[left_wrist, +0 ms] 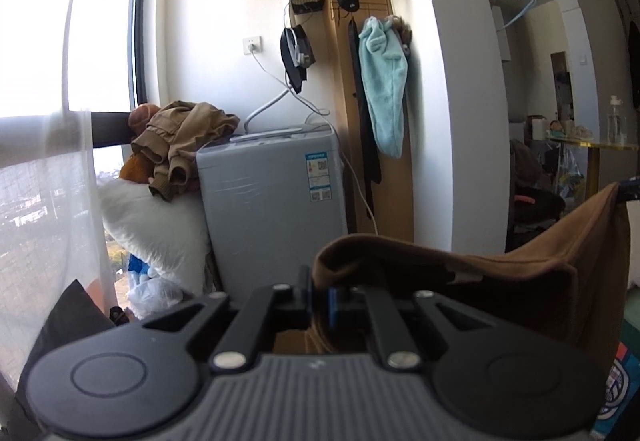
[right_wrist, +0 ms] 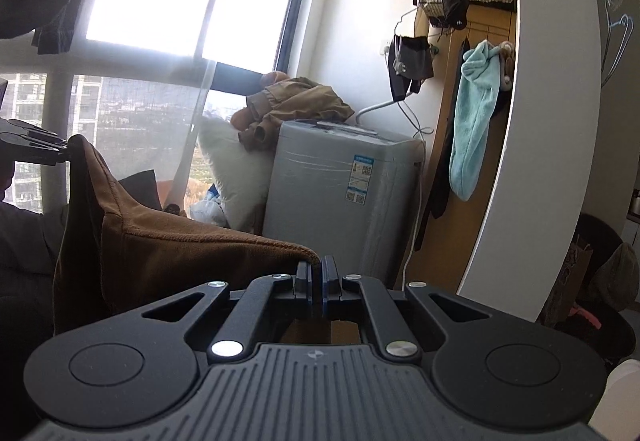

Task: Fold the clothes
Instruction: 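Carry the held brown shirt with both tools, turning toward the bed, then lower the brown shirt onto the bed sheet with both tools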

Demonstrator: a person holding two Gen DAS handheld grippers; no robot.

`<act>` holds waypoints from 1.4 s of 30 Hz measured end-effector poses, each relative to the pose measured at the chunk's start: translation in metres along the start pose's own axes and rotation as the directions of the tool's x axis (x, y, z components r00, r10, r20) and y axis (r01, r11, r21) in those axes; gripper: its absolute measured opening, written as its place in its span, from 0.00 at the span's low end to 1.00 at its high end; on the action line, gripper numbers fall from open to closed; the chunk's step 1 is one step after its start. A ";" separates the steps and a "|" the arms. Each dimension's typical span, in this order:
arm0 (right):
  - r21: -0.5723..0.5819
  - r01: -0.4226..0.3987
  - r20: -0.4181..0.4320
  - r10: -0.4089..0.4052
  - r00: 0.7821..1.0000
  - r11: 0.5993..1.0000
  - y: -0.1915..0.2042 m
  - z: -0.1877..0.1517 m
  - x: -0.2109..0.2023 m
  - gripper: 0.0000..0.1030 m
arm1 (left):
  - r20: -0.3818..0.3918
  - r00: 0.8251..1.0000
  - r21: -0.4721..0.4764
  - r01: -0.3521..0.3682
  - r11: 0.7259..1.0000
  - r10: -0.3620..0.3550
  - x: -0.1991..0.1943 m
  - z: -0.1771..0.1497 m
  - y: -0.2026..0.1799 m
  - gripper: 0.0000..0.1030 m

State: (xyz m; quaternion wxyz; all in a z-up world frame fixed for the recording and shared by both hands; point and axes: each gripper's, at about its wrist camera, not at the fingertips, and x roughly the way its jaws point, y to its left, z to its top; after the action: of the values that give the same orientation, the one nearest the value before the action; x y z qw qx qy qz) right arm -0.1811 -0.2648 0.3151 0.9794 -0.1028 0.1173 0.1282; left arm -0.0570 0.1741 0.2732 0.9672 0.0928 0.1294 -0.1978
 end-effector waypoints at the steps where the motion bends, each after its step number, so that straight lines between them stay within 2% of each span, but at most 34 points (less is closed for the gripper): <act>1: 0.006 -0.004 -0.015 0.004 1.000 1.000 0.000 -0.005 0.007 0.03 | -0.021 1.000 0.001 0.000 1.000 0.000 0.007 -0.004 0.002 0.07; 9: 0.061 -0.042 -0.146 0.051 0.988 0.997 0.006 -0.051 0.067 0.03 | -0.171 0.985 0.037 0.016 0.999 -0.010 0.063 -0.035 0.024 0.07; 17: 0.100 -0.057 -0.261 0.081 0.962 0.993 0.012 -0.090 0.124 0.03 | -0.302 0.953 0.035 0.031 0.999 -0.019 0.122 -0.075 0.041 0.07; 26: 0.111 -0.070 -0.374 0.107 0.921 0.991 0.013 -0.122 0.184 0.03 | -0.393 0.919 0.018 0.045 0.999 -0.035 0.179 -0.105 0.054 0.07; 42: 0.156 -0.124 -0.514 0.188 0.837 0.980 0.007 -0.187 0.289 0.03 | -0.519 0.854 -0.024 0.032 0.999 -0.040 0.260 -0.171 0.070 0.08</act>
State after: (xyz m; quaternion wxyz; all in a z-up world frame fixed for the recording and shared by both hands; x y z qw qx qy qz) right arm 0.0506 -0.2357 0.0616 0.9003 -0.0667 0.3962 0.1675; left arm 0.1659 0.1834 0.0457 0.8932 0.1333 0.3887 -0.1827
